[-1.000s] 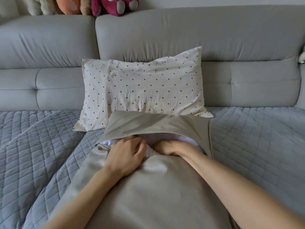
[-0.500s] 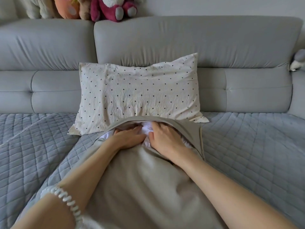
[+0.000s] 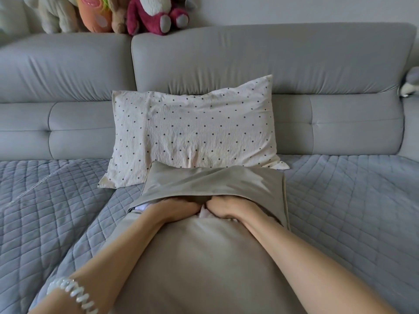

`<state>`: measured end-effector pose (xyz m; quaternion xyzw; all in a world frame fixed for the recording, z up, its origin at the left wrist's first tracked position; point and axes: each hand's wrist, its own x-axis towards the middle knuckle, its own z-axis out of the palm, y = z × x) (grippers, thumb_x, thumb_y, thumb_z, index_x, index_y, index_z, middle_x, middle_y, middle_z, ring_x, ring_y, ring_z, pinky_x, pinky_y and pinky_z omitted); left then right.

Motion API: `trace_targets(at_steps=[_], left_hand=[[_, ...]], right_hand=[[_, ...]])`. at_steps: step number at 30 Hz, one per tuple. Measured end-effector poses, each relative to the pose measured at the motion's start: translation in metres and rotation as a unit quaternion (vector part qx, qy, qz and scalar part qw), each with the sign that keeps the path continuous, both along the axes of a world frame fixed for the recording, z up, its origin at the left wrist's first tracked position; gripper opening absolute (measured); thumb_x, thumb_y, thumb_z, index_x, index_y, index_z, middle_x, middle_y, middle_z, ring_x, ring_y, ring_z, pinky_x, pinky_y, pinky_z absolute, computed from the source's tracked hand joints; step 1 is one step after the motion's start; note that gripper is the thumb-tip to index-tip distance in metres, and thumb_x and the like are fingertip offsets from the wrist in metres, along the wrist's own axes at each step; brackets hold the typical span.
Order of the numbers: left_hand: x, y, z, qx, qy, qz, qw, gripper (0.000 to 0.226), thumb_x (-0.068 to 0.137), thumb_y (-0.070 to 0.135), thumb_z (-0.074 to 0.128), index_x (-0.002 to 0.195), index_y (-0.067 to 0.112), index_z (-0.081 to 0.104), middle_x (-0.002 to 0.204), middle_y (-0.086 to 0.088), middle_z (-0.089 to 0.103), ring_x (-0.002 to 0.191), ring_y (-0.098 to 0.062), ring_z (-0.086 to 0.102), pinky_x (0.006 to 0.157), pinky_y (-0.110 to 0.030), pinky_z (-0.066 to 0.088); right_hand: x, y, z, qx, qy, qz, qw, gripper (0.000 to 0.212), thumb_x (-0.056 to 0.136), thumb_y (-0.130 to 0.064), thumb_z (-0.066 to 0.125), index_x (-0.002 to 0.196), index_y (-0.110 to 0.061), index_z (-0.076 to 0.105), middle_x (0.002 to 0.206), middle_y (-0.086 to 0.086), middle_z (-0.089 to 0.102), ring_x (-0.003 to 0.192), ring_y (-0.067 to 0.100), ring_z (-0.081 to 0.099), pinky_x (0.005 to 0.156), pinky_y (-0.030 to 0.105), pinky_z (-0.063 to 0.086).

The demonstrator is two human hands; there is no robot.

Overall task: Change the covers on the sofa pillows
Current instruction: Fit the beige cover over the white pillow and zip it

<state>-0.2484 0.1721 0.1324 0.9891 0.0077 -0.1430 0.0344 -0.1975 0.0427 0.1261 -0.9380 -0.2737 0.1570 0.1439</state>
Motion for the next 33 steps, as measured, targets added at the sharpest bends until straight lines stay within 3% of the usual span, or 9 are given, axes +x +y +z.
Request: trace_targets(at_steps=[4, 7, 11, 17, 19, 21, 23, 26, 33], left_hand=[[-0.013, 0.003, -0.009, -0.063, -0.053, 0.035, 0.996, 0.063, 0.089, 0.052, 0.016, 0.138, 0.019, 0.037, 0.144, -0.004, 0.04, 0.133, -0.015, 0.037, 0.109, -0.044, 0.028], [-0.018, 0.007, -0.002, -0.116, -0.052, 0.064, 0.99, 0.064, 0.081, 0.047, 0.018, 0.118, 0.009, 0.055, 0.112, -0.013, 0.065, 0.102, -0.023, 0.065, 0.073, -0.051, 0.053], [-0.03, 0.011, 0.004, -0.047, -0.21, 0.025, 0.976, 0.099, 0.058, 0.059, -0.001, 0.13, 0.014, 0.048, 0.137, -0.005, 0.049, 0.128, -0.021, 0.043, 0.103, -0.033, 0.03], [-0.071, 0.008, 0.008, -0.057, -0.405, -0.011, 0.913, 0.049, 0.079, 0.051, 0.03, 0.09, 0.02, 0.065, 0.1, 0.002, 0.063, 0.095, -0.021, 0.059, 0.074, -0.034, 0.049], [-0.079, 0.002, 0.005, -0.023, -0.328, -0.005, 0.945, 0.063, 0.079, 0.061, 0.016, 0.084, 0.02, 0.064, 0.092, 0.004, 0.065, 0.093, -0.02, 0.06, 0.07, -0.031, 0.044], [-0.071, 0.002, -0.003, -0.037, -0.206, 0.003, 0.978, 0.066, 0.087, 0.061, 0.01, 0.097, 0.022, 0.062, 0.113, 0.006, 0.064, 0.109, -0.016, 0.055, 0.084, -0.031, 0.041], [-0.057, 0.002, -0.007, -0.095, -0.112, 0.022, 0.989, 0.058, 0.095, 0.053, 0.01, 0.12, 0.027, 0.056, 0.137, 0.006, 0.051, 0.128, -0.015, 0.044, 0.104, -0.034, 0.033], [-0.05, 0.007, -0.008, -0.099, -0.082, 0.043, 0.991, 0.078, 0.08, 0.051, -0.007, 0.134, 0.023, 0.042, 0.139, -0.007, 0.048, 0.126, -0.025, 0.046, 0.104, -0.042, 0.034], [-0.056, 0.006, -0.025, -0.103, 0.007, 0.07, 0.992, 0.066, 0.087, 0.064, 0.025, 0.127, 0.022, 0.055, 0.137, -0.009, 0.051, 0.125, -0.025, 0.046, 0.106, -0.038, 0.032]], right_hand=[[-0.016, -0.013, -0.001, 0.083, -0.085, 0.037, 0.992, 0.044, 0.097, -0.035, 0.032, 0.134, -0.016, 0.047, 0.146, 0.009, 0.039, 0.133, 0.022, 0.036, 0.104, 0.031, 0.028], [-0.039, -0.032, 0.001, 0.197, -0.208, 0.071, 0.955, 0.037, 0.093, -0.03, 0.047, 0.126, -0.018, 0.058, 0.139, 0.001, 0.048, 0.129, 0.019, 0.041, 0.104, 0.031, 0.035], [-0.055, -0.048, 0.004, 0.216, -0.37, 0.069, 0.901, 0.023, 0.068, -0.032, 0.064, 0.084, -0.019, 0.073, 0.091, 0.002, 0.062, 0.079, 0.023, 0.062, 0.066, 0.032, 0.051], [-0.065, -0.048, 0.019, 0.191, -0.335, 0.079, 0.919, 0.024, 0.089, -0.037, 0.057, 0.097, -0.014, 0.062, 0.091, 0.003, 0.067, 0.085, 0.024, 0.062, 0.065, 0.027, 0.038], [-0.067, -0.051, 0.02, 0.114, -0.241, 0.092, 0.959, 0.035, 0.098, -0.045, 0.035, 0.112, -0.018, 0.054, 0.108, 0.002, 0.066, 0.1, 0.023, 0.059, 0.069, 0.027, 0.03], [-0.065, -0.049, 0.02, 0.018, -0.133, 0.108, 0.985, 0.042, 0.101, -0.044, 0.02, 0.116, -0.019, 0.05, 0.124, 0.006, 0.059, 0.113, 0.026, 0.054, 0.081, 0.033, 0.034], [-0.054, -0.041, 0.015, -0.05, -0.085, 0.125, 0.987, 0.039, 0.103, -0.033, 0.013, 0.123, -0.017, 0.042, 0.137, 0.011, 0.049, 0.121, 0.03, 0.049, 0.096, 0.042, 0.036], [-0.045, -0.029, 0.004, -0.062, -0.04, 0.084, 0.994, 0.04, 0.102, -0.024, 0.014, 0.133, -0.01, 0.035, 0.14, 0.018, 0.043, 0.124, 0.036, 0.046, 0.099, 0.047, 0.036], [-0.058, -0.033, -0.017, -0.081, 0.058, 0.057, 0.993, 0.049, 0.102, -0.033, 0.019, 0.132, -0.008, 0.049, 0.14, 0.021, 0.043, 0.125, 0.032, 0.044, 0.101, 0.037, 0.034]])
